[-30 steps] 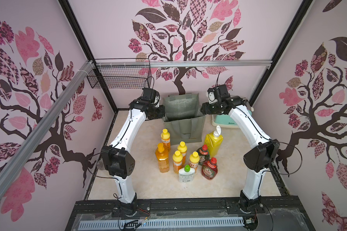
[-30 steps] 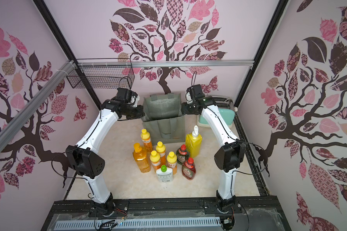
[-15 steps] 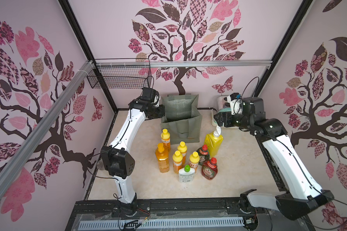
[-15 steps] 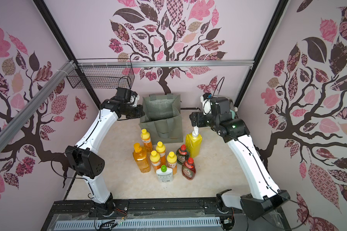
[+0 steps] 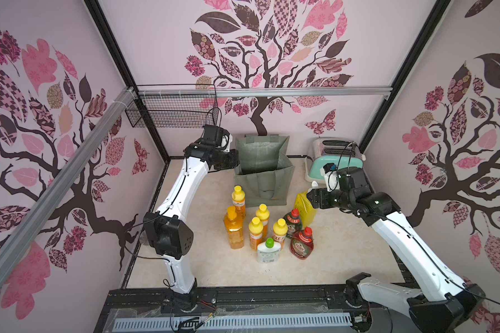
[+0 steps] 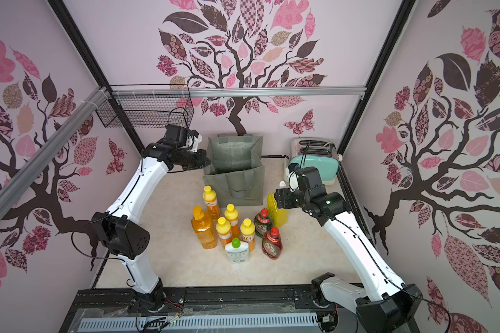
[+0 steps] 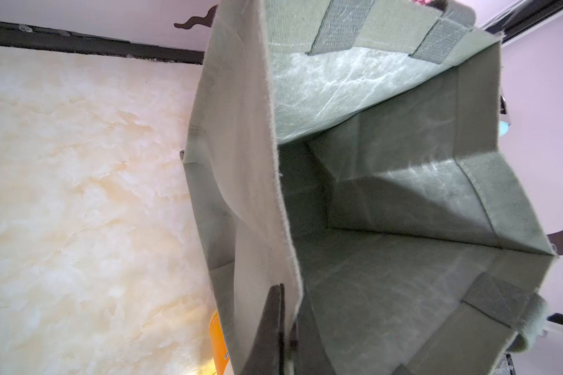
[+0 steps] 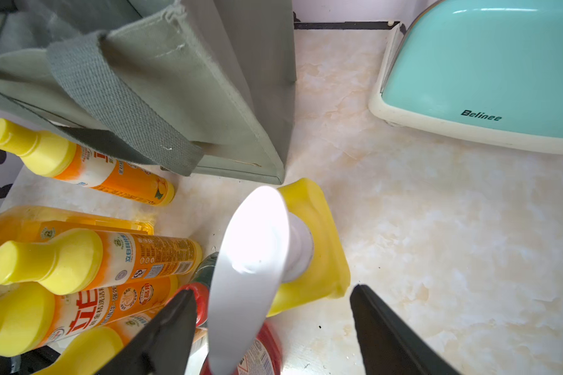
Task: Pack dish soap into the shopping bag
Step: Pick up the bottle of dish soap at the center of the board.
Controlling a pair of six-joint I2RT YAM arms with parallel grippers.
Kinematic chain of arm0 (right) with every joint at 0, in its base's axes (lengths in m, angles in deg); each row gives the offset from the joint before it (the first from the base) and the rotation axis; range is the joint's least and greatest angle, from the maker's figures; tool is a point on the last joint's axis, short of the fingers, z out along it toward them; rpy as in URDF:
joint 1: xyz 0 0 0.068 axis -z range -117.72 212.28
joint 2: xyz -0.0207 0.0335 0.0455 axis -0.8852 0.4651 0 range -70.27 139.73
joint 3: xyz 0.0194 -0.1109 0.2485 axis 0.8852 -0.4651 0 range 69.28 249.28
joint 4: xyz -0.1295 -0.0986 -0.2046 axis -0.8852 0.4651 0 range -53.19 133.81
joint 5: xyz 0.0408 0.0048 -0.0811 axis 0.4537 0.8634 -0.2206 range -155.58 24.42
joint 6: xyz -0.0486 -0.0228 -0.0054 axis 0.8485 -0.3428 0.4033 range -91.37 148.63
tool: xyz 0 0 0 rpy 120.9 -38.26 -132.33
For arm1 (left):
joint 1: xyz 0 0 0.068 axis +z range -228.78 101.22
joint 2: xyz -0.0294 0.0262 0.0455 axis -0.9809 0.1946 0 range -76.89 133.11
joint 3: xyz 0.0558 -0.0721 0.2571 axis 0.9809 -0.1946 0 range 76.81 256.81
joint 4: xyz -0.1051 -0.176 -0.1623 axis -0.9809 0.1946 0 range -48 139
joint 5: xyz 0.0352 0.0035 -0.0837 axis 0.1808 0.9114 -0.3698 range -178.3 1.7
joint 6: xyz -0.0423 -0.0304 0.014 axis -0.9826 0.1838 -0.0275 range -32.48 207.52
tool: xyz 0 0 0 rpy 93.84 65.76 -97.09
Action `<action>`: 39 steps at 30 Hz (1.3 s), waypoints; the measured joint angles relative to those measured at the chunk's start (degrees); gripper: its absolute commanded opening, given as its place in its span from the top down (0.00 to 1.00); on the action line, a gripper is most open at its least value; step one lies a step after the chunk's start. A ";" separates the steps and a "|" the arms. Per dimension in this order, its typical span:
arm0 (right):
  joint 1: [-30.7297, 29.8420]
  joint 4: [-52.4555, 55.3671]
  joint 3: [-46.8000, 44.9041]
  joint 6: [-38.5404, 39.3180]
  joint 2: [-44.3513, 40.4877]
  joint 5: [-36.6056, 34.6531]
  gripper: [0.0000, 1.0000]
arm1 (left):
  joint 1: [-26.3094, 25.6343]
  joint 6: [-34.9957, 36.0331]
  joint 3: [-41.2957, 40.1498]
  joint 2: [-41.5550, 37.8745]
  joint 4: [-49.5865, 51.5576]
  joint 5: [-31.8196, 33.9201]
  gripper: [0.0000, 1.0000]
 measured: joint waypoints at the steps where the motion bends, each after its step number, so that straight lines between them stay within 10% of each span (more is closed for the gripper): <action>1: -0.04 -0.76 -0.24 0.04 0.26 0.00 0.26 | 0.00 0.02 0.00 -0.13 0.00 -0.13 1.00; 10: -0.02 -9.35 -4.07 0.76 4.15 -1.18 0.44 | 0.00 1.25 0.00 -0.20 0.04 -2.12 1.00; 18: -0.02 -13.46 -5.84 3.08 4.02 -4.48 0.86 | 0.00 2.01 0.59 0.42 0.44 -4.02 1.00; 39: -0.22 2.23 7.76 5.57 7.91 -13.64 1.00 | 0.17 7.87 -2.69 0.57 0.37 -6.78 1.00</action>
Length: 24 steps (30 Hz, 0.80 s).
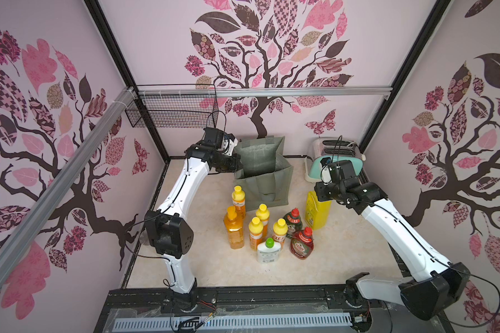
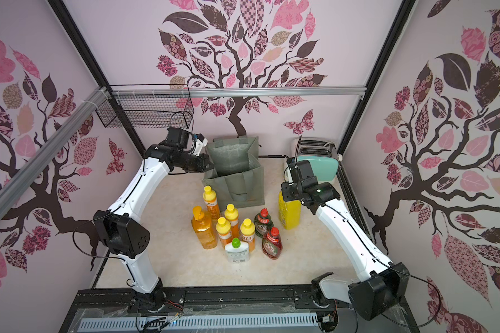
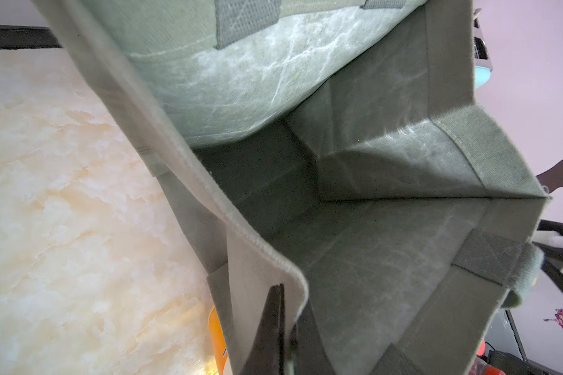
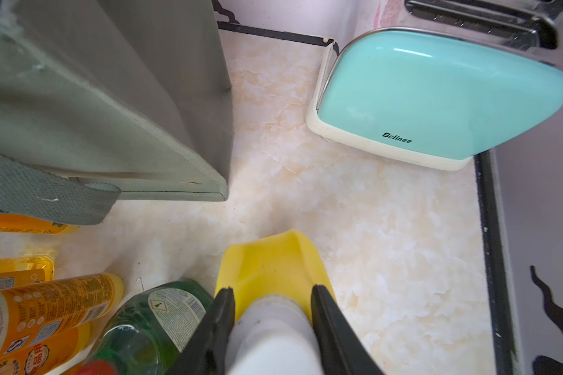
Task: Pack dish soap into the shopping bag
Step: Pick up the bottle of dish soap at the center of the board, then place the bottle of dish soap in the shopping bag.
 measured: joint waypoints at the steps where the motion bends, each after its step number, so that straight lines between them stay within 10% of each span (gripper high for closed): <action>1: 0.11 1.18 2.08 0.33 0.46 -0.11 1.00 | 0.04 0.09 -0.24 -0.07 -0.24 -0.37 1.00; 24: 0.20 18.71 65.55 5.84 19.43 9.68 1.00 | -2.49 1.84 -0.11 -0.11 -2.47 -4.44 1.00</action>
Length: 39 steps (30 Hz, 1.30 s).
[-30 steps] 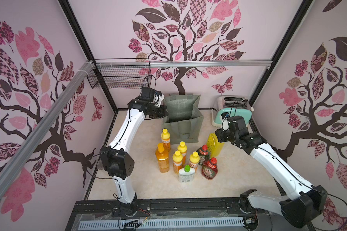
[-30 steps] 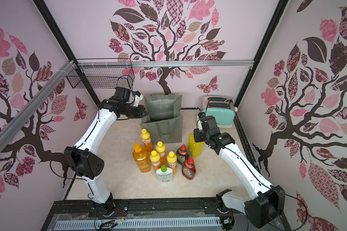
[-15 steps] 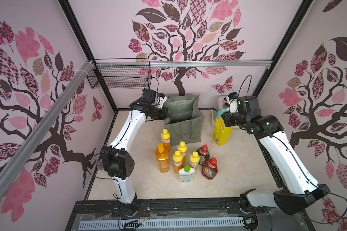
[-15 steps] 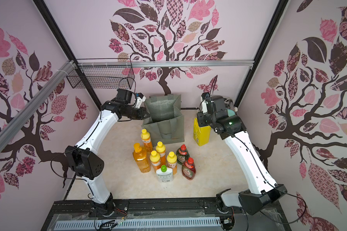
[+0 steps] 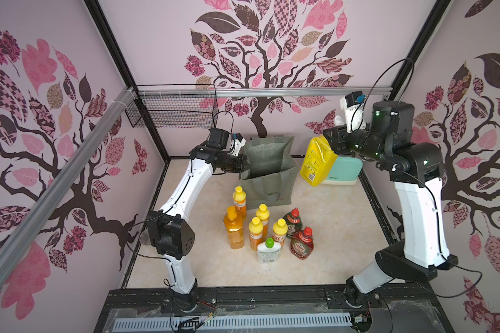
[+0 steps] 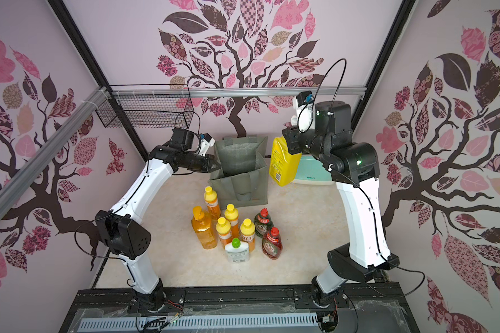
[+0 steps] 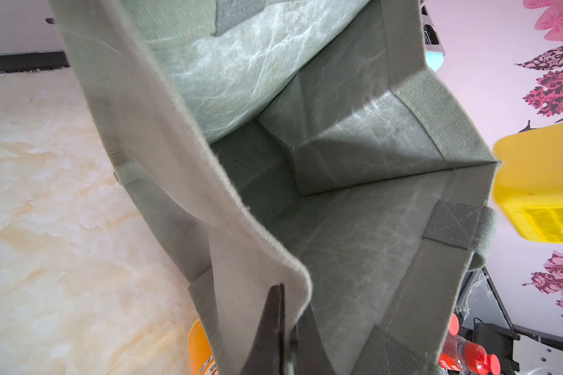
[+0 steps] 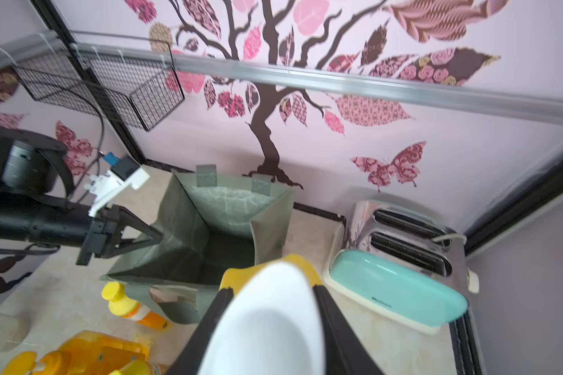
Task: Pack dish soap into the shopping bag
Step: Place the bottle of dish soap in the shopping bag.
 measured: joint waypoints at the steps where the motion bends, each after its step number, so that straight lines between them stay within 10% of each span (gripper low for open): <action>1: 0.00 -0.07 0.83 0.04 0.31 0.79 1.00 | 0.00 0.09 0.02 0.02 -0.02 -0.09 1.00; 22: -0.13 -19.93 -0.13 -4.37 5.53 29.99 1.00 | -1.64 2.21 0.35 1.90 0.02 -2.95 1.00; 39: 3.32 -41.75 -16.31 -6.36 17.25 35.30 1.00 | 0.17 2.14 2.08 2.58 0.37 -5.18 1.00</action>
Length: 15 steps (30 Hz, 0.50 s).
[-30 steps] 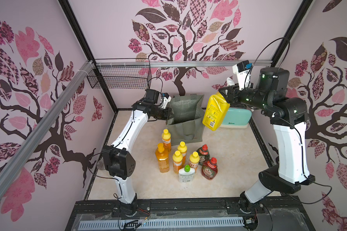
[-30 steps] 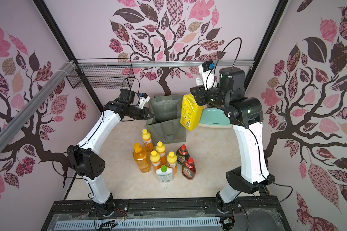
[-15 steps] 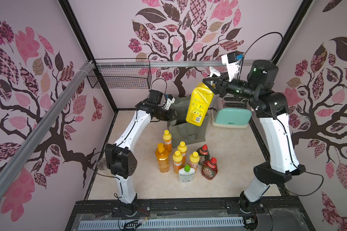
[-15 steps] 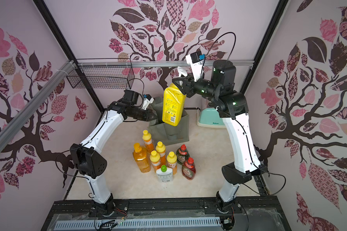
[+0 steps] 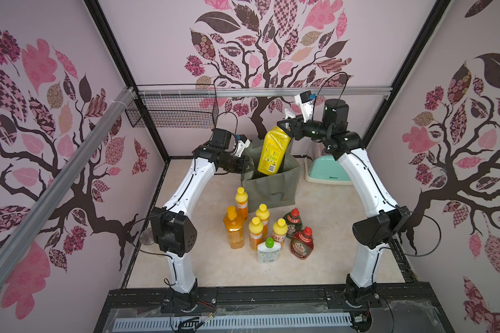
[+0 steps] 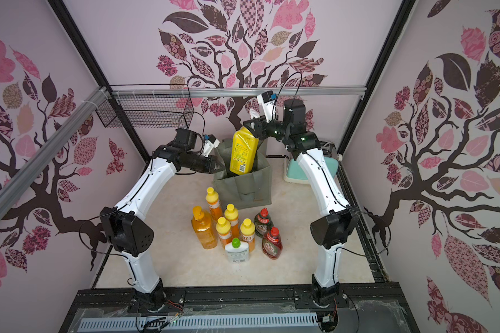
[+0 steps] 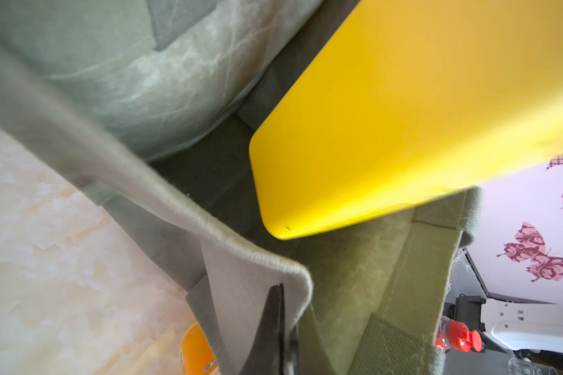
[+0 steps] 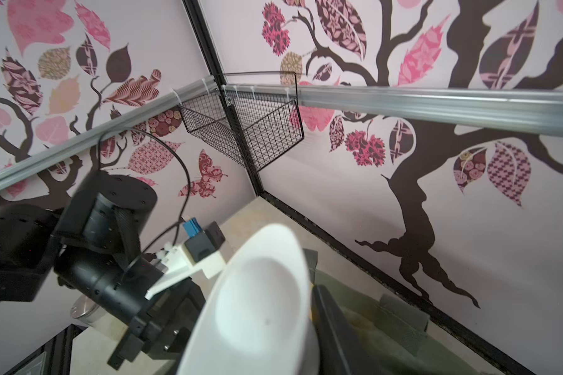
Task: Pack dish soap into the shopping bag
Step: Place the bottle of dish soap in the shopping bag.
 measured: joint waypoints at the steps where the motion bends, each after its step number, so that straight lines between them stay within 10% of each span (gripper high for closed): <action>1: 0.07 -0.50 -1.40 0.57 0.00 0.02 1.00 | 0.22 -0.09 0.57 0.31 -0.02 -0.07 1.00; 15: -0.33 -16.13 -31.98 9.20 -7.93 3.65 1.00 | 0.83 -0.15 2.78 1.53 0.13 -0.46 1.00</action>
